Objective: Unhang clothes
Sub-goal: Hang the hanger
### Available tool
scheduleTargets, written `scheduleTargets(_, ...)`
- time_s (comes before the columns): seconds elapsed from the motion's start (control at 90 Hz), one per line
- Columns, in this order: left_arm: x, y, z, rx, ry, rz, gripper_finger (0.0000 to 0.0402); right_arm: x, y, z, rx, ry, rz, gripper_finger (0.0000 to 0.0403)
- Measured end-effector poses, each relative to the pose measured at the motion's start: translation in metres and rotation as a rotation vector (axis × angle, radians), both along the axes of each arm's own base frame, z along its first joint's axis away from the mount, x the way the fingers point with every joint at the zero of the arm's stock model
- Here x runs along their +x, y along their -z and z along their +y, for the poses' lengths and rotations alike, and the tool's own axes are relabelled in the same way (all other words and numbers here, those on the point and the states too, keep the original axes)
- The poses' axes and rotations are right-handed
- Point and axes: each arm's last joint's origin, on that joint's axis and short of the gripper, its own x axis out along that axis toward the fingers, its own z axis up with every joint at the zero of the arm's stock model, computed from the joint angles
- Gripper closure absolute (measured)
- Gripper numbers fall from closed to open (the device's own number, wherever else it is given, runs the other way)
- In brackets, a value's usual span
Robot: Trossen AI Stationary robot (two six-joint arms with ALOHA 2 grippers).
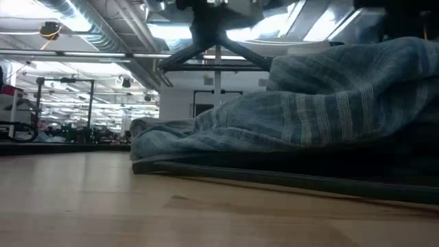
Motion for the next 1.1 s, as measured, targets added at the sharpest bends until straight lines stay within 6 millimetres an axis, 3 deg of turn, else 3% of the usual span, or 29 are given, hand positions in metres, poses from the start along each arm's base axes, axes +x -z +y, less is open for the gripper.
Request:
scheduleTargets(0.133, 0.004, 0.01, 0.0, -0.06, -0.035, 0.047, 0.0125, 0.002, -0.01, 0.012, -0.196, -0.077, 0.043, 0.0276)
scheduleTargets(0.222, 0.005, 0.01, -0.002, -0.08, -0.037, 0.047, 0.0125, 0.007, -0.012, 0.013, -0.376, 0.005, 0.092, 0.029)
scheduleTargets(0.367, 0.005, 0.01, -0.003, -0.076, -0.044, 0.043, 0.0125, 0.017, 0.0, 0.009, -0.359, 0.197, 0.242, 0.0289)
scheduleTargets(0.467, 0.005, 0.011, -0.004, -0.097, -0.056, 0.052, 0.0125, 0.027, 0.009, 0.006, -0.295, 0.211, 0.236, 0.025)
scheduleTargets(0.611, 0.004, 0.011, -0.007, -0.087, -0.038, 0.053, 0.0125, 0.038, 0.018, -0.003, -0.238, 0.267, 0.184, 0.0154)
scheduleTargets(0.733, 0.004, 0.011, -0.007, -0.081, -0.037, 0.052, 0.0125, 0.039, 0.042, -0.019, -0.193, 0.29, 0.309, 0.0078)
scheduleTargets(0.822, 0.004, 0.011, -0.006, -0.078, -0.042, 0.05, 0.0125, 0.041, 0.061, -0.029, -0.158, 0.309, 0.408, 0.0056)
scheduleTargets(0.889, 0.004, 0.011, -0.006, -0.079, -0.043, 0.05, 0.0125, 0.044, 0.07, -0.035, -0.154, 0.307, 0.445, 0.0064)
scheduleTargets(0.956, 0.004, 0.011, -0.006, -0.089, -0.046, 0.053, 0.0125, 0.049, 0.074, -0.038, -0.169, 0.288, 0.442, 0.01)
scheduleTargets(1.1, 0.004, 0.011, -0.006, -0.102, -0.049, 0.063, 0.0125, 0.065, 0.069, -0.044, -0.187, 0.262, 0.342, 0.0252)
